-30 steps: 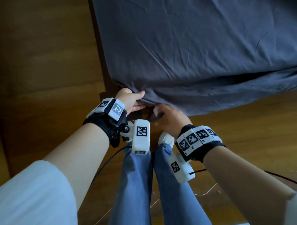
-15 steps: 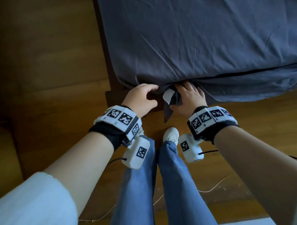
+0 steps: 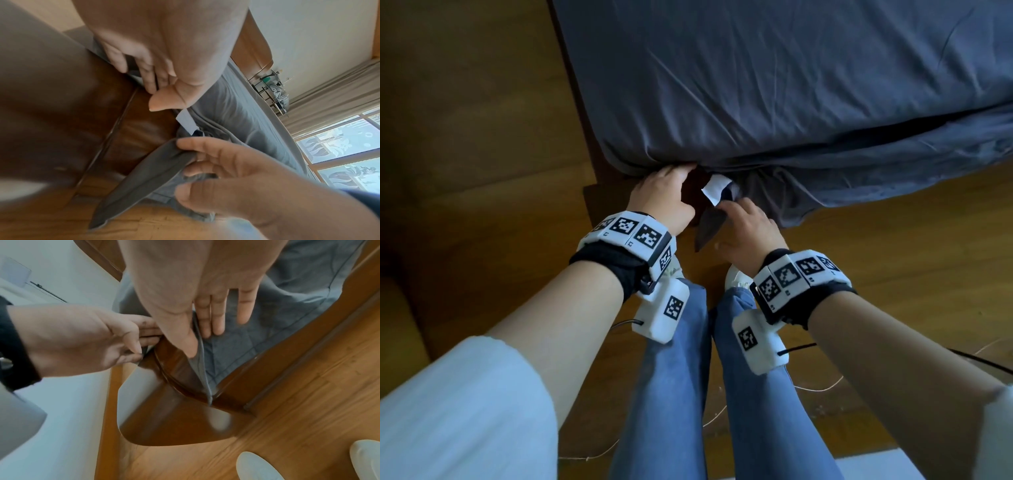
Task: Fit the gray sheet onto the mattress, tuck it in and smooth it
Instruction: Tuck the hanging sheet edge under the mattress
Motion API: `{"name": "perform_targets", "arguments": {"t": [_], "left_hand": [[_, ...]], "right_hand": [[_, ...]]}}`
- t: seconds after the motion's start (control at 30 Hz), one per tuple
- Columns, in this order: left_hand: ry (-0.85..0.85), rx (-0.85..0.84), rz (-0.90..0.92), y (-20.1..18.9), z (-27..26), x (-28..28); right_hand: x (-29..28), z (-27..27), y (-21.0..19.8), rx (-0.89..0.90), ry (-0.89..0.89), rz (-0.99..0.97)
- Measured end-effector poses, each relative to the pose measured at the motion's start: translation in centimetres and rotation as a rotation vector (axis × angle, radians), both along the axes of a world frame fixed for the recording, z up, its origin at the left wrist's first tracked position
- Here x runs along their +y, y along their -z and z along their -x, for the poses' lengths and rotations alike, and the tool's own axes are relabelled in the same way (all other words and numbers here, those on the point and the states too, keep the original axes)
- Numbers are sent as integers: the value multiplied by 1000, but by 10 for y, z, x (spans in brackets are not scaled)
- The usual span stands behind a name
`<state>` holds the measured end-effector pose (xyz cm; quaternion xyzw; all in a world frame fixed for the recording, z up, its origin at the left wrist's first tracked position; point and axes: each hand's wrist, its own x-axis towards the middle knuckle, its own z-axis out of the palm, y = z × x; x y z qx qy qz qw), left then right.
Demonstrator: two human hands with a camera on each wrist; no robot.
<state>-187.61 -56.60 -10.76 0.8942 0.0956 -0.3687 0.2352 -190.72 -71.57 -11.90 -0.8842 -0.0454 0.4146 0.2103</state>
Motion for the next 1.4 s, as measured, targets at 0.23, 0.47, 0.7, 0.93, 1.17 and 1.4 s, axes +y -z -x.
{"name": "perform_targets", "arguments": {"t": [0.23, 0.47, 0.7, 0.93, 1.17, 1.4], "left_hand": [[-55, 8, 96, -3, 5, -2], [-69, -238, 119, -10, 15, -11], [147, -121, -73, 2, 8, -19], [53, -141, -274, 10, -2, -42], [-89, -168, -350, 18, 0, -58], [-31, -38, -235, 11, 4, -50]], "right_hand": [[-19, -15, -7, -214, 175, 179], [-25, -46, 1, -277, -28, 272], [-29, -63, 3, -244, -149, 305], [-46, -68, 0, -231, -196, 186], [-77, -4, -25, -275, -493, 20], [-72, -27, -1, -249, -305, 147]]}}
